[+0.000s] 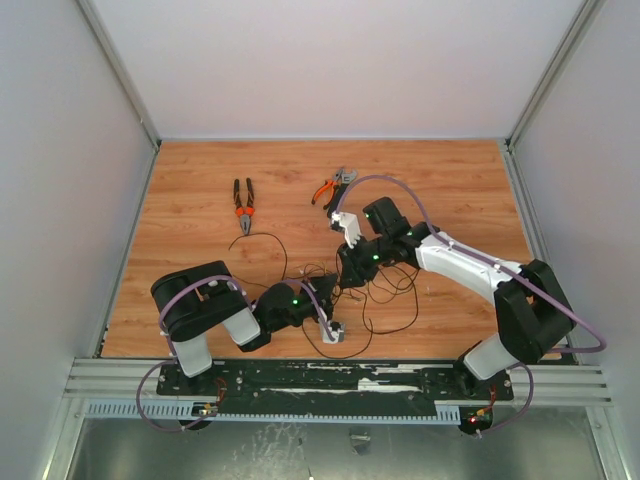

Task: Zip-tie the wires
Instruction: Tie the cable at the center of the board.

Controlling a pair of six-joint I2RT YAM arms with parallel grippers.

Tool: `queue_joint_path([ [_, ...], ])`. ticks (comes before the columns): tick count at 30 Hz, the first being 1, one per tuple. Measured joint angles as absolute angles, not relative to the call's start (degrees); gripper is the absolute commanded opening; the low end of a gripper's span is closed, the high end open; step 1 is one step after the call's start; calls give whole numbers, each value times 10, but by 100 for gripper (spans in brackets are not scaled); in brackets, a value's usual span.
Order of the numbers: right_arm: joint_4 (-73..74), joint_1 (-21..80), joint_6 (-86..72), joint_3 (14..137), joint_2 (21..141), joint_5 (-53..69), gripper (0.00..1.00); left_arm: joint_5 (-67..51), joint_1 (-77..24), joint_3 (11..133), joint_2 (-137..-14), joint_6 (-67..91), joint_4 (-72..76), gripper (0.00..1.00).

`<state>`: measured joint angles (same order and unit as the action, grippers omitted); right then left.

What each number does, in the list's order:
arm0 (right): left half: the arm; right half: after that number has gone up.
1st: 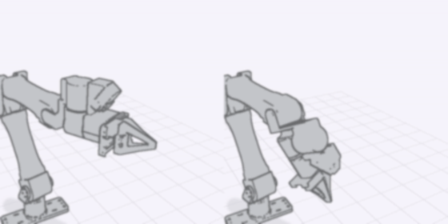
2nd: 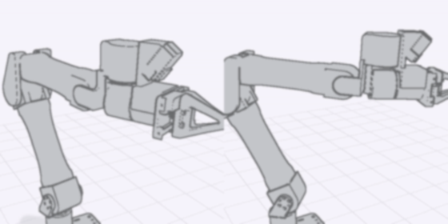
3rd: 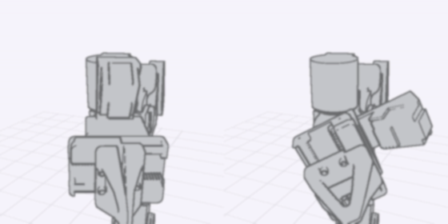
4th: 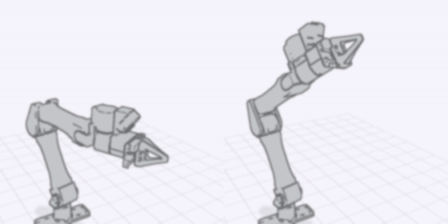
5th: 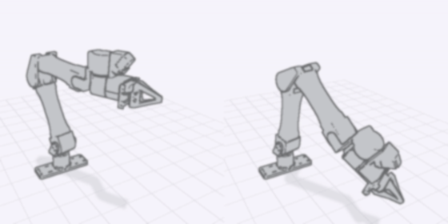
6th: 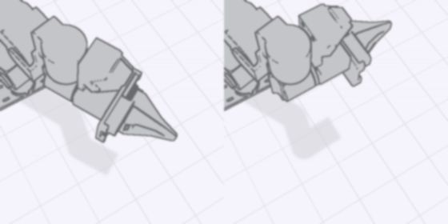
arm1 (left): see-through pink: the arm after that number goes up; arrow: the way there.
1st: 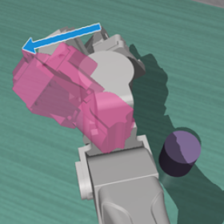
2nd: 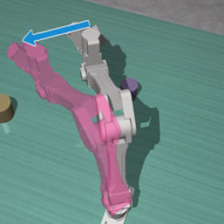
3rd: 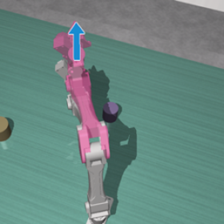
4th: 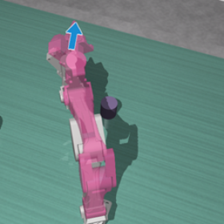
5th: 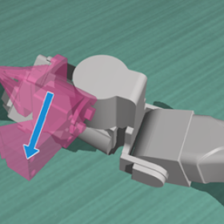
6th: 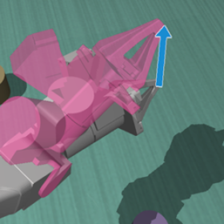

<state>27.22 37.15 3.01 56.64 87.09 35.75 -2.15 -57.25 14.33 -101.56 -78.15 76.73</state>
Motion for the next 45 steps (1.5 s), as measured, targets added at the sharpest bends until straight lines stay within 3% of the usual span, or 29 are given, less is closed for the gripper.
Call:
queue_joint_path([
  [17,272,379,30,567,881,357,18,-22,-573,143,-1016,-781,767,0],
  [28,272,379,30,567,882,357,0,-22,-573,143,-1016,-781,767,0],
  [45,295,379,30,606,885,345,0,-20,-573,143,-1016,-781,772,0],
])
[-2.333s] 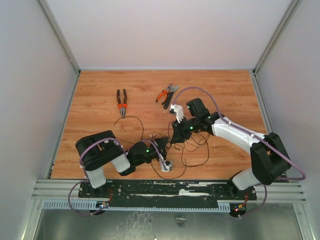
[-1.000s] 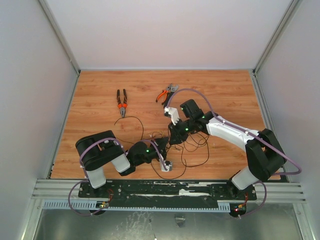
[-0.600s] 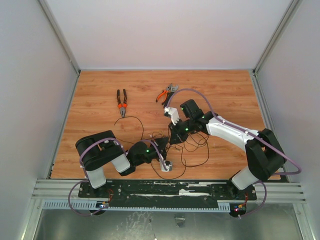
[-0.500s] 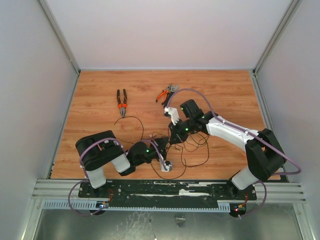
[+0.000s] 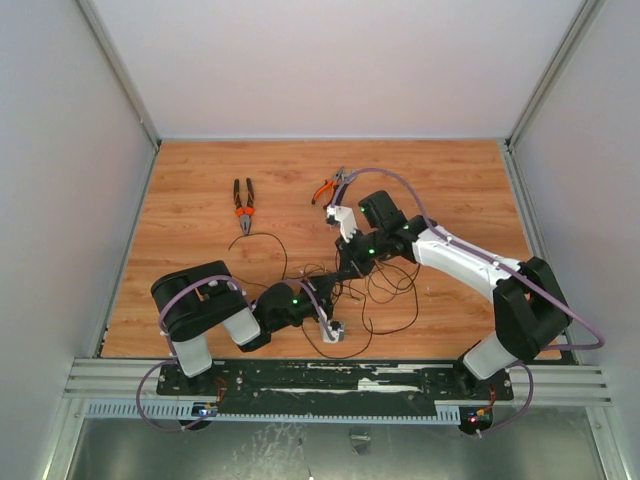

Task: Zip-tie the wires
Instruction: Tie the cable at the center of the board.

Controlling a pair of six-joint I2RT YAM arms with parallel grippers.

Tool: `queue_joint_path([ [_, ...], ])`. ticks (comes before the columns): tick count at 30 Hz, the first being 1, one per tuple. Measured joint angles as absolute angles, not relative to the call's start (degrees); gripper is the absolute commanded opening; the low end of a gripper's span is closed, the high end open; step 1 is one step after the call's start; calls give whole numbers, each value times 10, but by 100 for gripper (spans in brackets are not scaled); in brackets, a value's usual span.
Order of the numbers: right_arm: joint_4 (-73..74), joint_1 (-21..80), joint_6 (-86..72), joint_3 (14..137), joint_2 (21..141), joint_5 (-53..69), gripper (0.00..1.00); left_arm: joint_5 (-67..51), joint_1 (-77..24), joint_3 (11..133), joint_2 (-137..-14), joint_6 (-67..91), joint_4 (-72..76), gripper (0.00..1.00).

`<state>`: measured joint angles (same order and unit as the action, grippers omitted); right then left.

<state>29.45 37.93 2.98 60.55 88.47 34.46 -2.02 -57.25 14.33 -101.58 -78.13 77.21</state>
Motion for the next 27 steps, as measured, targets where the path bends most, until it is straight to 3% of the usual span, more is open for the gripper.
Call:
queue_joint_path([
  [15,321,378,30,641,885,326,0,-18,-573,143,-1016,-780,791,0],
  [19,317,378,30,648,885,329,0,-19,-573,143,-1016,-772,794,14],
  [21,313,378,30,650,885,330,0,-20,-574,143,-1016,-761,797,16],
  [27,307,378,30,648,884,330,0,-20,-575,140,-1016,-728,818,6],
])
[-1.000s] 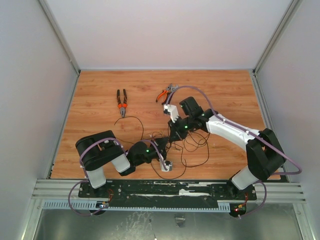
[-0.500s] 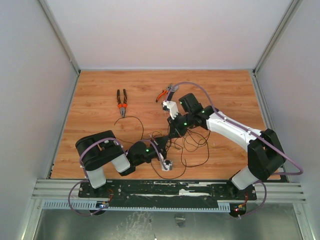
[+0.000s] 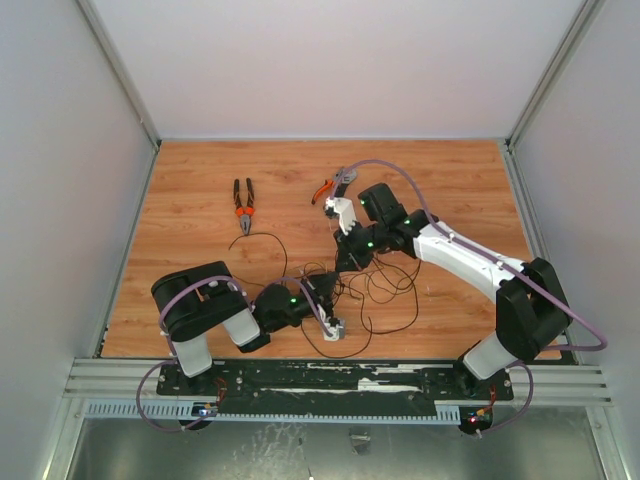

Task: Zip-tie the wires
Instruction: Tie the cable at the center of the board.

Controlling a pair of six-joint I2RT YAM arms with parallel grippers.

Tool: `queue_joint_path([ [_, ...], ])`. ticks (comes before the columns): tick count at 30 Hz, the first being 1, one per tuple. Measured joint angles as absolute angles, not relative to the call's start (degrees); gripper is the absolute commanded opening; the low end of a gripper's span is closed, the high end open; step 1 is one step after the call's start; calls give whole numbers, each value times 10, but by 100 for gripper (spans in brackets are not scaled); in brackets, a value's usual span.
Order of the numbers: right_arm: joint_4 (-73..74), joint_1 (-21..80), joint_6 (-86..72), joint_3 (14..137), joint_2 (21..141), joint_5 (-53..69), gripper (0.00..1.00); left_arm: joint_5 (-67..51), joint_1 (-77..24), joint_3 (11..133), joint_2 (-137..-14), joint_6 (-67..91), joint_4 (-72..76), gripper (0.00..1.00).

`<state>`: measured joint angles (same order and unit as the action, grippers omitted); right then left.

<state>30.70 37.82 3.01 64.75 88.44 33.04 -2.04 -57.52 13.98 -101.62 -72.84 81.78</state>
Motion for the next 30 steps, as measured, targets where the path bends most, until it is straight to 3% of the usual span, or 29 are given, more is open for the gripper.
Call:
queue_joint_path([
  [2,305,378,30,645,884,330,0,-20,-575,138,-1016,-723,823,5],
  [8,299,366,21,632,874,330,29,-20,-575,134,-1022,-714,835,1],
  [17,243,332,1,545,805,369,55,-20,-575,131,-1027,-706,841,0],
  [30,-75,307,-23,309,648,419,59,-21,-575,131,-1027,-696,844,0],
])
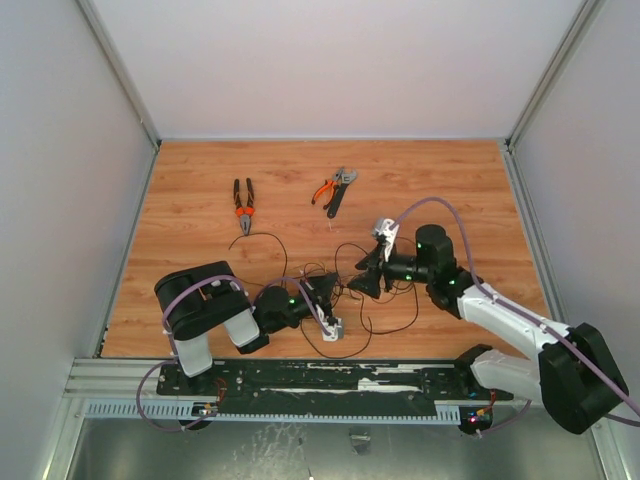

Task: Zip-tie the wires
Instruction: Tie the cable at the center of the board.

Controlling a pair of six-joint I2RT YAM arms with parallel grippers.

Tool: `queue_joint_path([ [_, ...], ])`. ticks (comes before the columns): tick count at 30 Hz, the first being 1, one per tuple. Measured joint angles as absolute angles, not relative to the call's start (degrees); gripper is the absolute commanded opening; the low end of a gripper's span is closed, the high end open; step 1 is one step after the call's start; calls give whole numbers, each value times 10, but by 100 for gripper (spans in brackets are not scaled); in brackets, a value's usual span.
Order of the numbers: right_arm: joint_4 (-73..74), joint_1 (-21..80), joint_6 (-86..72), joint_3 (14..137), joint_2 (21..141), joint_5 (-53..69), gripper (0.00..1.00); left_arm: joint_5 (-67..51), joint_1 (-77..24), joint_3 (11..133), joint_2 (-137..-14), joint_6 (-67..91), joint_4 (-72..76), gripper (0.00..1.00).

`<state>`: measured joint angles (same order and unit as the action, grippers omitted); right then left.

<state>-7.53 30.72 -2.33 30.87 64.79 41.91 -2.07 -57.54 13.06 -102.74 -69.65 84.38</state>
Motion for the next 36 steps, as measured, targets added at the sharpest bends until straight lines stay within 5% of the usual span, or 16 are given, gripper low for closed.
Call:
queue_joint_path([
  [15,-332,305,-14,170,651,459,60,-22,-575,131,-1027,-687,848,0],
  [22,-368,303,0,170,700,472,51,-22,-575,131,-1027,-685,848,0],
  [36,-410,304,3,168,738,489,48,-22,-575,131,-1027,-685,848,0],
])
